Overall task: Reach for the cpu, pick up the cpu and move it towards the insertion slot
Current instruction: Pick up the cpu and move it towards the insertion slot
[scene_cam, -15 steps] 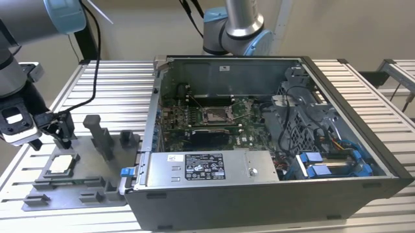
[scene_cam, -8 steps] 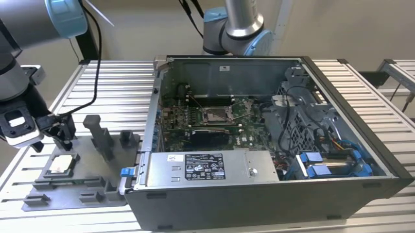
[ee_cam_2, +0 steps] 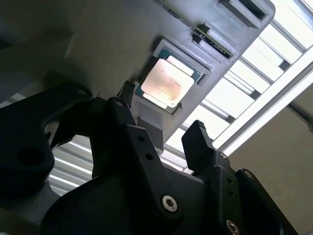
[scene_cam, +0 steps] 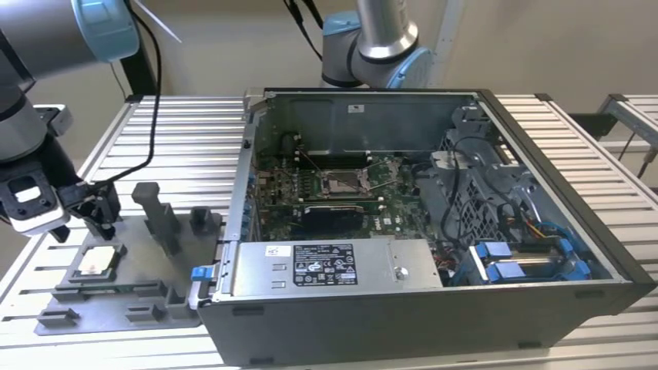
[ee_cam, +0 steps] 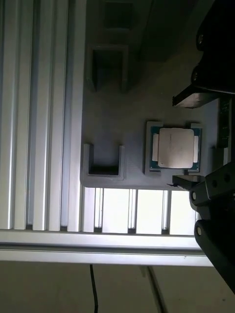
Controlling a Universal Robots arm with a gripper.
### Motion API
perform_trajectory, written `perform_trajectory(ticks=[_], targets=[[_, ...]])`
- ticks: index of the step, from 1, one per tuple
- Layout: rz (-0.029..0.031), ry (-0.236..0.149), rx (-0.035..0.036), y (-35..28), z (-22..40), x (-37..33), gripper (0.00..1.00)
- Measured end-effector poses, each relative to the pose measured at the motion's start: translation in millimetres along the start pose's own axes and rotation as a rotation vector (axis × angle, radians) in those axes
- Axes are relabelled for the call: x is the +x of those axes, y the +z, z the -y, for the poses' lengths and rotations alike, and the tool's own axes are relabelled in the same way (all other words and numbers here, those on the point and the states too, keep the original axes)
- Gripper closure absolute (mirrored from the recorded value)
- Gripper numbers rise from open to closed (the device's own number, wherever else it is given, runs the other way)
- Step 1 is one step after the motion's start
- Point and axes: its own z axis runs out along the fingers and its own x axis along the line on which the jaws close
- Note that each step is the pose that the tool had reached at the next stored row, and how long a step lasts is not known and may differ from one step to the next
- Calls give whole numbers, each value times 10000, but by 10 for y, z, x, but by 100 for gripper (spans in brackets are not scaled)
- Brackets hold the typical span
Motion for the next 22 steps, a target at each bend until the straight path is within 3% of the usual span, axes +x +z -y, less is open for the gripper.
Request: perform_trajectory(ticks=[22], targets=[[-1,0,1,74,17,13,0]])
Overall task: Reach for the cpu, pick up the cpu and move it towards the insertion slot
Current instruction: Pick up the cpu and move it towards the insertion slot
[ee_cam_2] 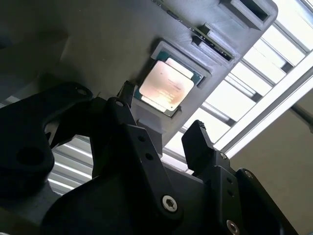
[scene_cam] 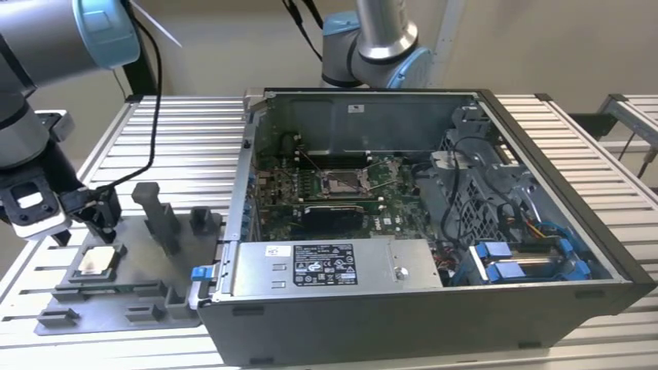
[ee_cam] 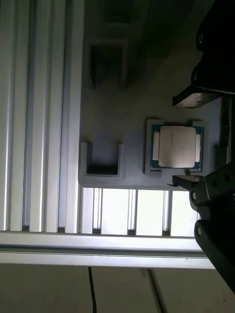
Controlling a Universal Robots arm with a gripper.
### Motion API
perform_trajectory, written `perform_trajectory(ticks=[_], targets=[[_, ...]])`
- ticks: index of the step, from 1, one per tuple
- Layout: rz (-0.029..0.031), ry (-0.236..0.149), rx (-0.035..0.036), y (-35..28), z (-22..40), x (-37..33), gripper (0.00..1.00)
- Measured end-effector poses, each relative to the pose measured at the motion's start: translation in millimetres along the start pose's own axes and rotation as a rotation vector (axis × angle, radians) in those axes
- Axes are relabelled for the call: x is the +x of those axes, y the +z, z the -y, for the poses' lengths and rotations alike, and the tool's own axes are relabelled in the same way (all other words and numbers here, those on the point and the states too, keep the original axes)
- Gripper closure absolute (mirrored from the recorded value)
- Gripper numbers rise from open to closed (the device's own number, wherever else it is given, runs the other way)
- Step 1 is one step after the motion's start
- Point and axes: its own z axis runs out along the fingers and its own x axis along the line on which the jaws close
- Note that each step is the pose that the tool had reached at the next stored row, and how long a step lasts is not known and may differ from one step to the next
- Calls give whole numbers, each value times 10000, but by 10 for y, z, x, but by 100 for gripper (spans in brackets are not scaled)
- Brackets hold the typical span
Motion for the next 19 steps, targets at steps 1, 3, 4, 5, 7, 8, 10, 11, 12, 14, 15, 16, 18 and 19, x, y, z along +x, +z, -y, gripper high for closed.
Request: perform_trajectory(ticks=[1,3,4,5,7,8,10,11,12,14,15,16,18,19], targets=[[1,0,0,8,3,1,0],[0,0,0,35,11,2,0],[0,0,0,42,13,2,0],[0,0,-1,50,14,2,0],[2,0,-1,64,16,2,0],[1,1,-1,71,17,2,0],[0,0,0,85,18,2,0],[0,1,0,92,19,2,0],[0,1,0,97,19,3,0],[-2,2,1,103,19,3,0],[-2,1,1,105,19,2,0],[0,2,0,107,19,2,0],[0,2,0,110,19,2,0],[1,1,0,123,20,2,0]])
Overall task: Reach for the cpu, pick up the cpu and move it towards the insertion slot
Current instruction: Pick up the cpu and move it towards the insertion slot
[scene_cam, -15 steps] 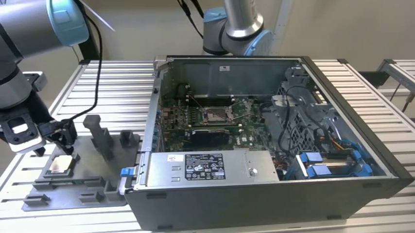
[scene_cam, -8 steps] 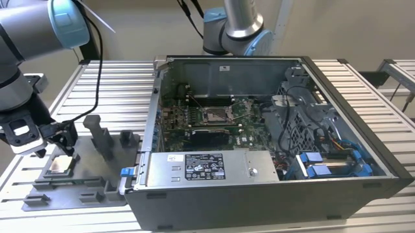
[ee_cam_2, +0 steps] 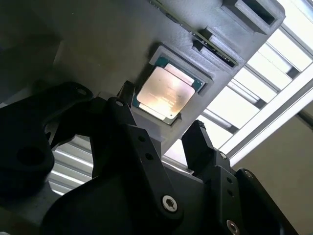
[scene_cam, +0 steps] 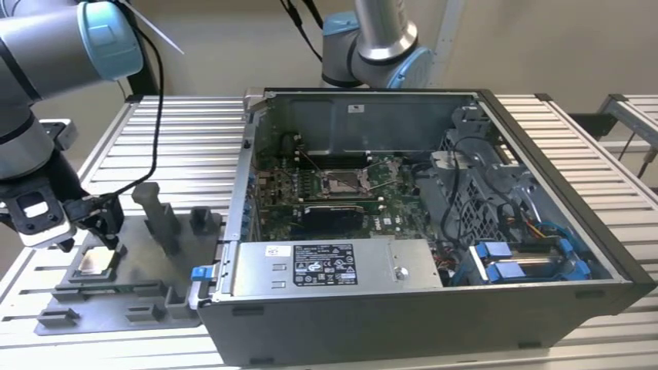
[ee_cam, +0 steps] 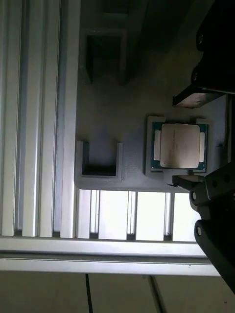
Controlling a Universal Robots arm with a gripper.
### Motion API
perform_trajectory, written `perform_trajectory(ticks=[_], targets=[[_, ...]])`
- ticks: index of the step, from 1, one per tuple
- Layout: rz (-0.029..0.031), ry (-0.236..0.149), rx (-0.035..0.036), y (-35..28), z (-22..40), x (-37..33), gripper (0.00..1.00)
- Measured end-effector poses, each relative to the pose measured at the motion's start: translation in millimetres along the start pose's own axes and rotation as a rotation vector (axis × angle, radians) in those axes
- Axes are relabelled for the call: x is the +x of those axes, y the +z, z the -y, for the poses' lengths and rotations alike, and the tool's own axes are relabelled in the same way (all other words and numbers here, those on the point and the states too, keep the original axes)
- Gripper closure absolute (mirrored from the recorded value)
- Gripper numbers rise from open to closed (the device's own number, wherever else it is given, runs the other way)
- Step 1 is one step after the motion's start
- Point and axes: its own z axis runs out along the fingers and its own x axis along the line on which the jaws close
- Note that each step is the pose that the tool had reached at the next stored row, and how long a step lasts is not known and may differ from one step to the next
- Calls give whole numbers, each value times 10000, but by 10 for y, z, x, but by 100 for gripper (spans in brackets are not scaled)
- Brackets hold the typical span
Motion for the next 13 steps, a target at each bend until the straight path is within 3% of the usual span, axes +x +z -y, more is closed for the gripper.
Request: perform_trajectory(ticks=[13], targets=[[0,1,0,71,7,0,0]])
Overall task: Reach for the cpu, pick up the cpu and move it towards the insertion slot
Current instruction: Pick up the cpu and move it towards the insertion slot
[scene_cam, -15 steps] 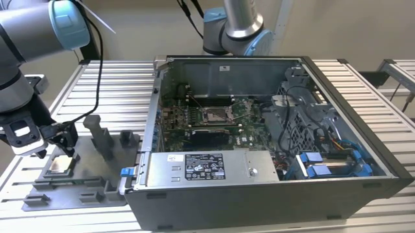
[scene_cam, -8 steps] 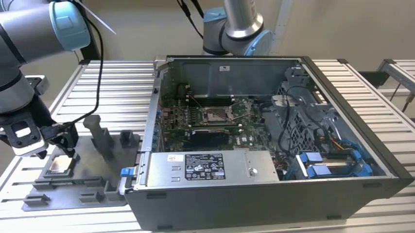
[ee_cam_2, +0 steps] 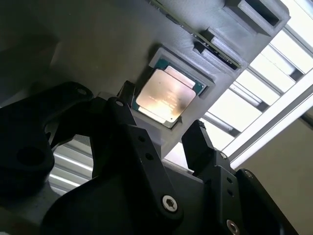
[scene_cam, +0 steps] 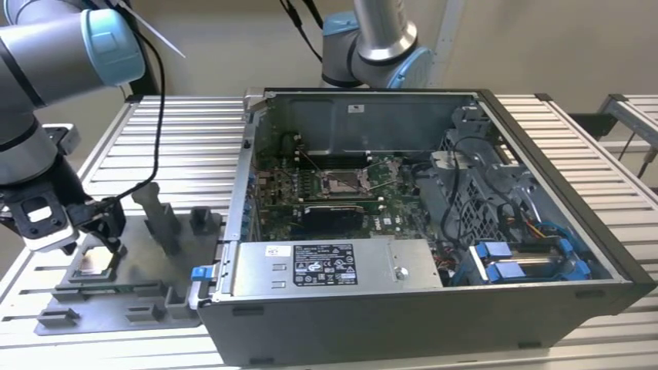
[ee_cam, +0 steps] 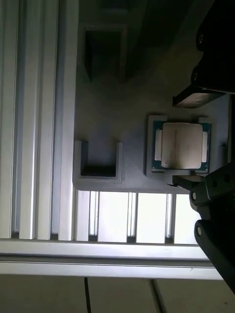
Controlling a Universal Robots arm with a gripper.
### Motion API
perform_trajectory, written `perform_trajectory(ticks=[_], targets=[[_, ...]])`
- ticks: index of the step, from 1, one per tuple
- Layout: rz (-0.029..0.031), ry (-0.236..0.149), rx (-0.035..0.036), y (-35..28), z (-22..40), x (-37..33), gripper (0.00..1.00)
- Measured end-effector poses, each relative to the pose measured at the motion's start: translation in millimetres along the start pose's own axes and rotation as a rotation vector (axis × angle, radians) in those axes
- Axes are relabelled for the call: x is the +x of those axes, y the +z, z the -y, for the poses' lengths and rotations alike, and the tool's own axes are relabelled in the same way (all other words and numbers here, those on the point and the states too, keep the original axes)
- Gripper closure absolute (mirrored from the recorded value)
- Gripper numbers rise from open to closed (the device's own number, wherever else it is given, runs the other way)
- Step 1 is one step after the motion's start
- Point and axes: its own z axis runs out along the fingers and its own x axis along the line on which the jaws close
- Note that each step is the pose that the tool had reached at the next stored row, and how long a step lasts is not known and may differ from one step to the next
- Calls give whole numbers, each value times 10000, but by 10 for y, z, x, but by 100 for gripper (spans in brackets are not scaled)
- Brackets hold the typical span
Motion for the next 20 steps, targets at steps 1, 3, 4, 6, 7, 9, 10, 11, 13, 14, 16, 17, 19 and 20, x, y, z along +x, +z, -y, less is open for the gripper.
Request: perform_trajectory(ticks=[1,3,4,6,7,9,10,11,13,14,16,17,19,20], targets=[[-1,0,0,10,1,0,0],[-1,0,0,26,1,0,0],[-1,0,0,33,2,0,0],[-3,0,0,50,3,0,0],[-5,0,0,59,3,1,0],[-6,0,1,72,4,1,0],[-6,0,1,78,4,1,0],[-6,0,1,82,5,1,0],[-7,0,1,86,5,1,0],[-5,0,0,88,4,1,0],[-6,0,1,88,5,1,0],[-5,0,0,90,5,1,0],[-2,0,-2,99,5,1,0],[-3,0,-1,104,5,1,0]])
